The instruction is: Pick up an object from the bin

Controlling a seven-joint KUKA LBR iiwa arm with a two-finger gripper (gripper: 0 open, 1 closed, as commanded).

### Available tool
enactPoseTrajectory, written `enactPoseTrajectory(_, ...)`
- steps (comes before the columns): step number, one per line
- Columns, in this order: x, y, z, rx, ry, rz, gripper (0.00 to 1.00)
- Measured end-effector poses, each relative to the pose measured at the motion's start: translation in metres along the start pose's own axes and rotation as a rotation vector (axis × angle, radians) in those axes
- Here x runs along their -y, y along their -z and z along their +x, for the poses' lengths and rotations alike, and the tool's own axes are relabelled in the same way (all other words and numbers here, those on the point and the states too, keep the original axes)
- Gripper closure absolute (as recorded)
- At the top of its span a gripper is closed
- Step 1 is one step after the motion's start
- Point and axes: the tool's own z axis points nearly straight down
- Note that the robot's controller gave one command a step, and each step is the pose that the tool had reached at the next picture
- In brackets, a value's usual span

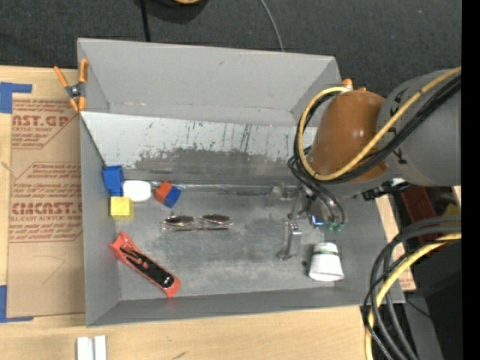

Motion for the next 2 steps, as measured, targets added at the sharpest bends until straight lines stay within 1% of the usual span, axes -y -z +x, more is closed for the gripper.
enactPoseTrajectory(1, 0.0, 0.005, -0.002, 0.007, 0.0, 0.0, 0.0)
enactPoseTrajectory(2, -0.028, -0.031, -0.03, 0.012, 0.009, 0.001, 0.0)
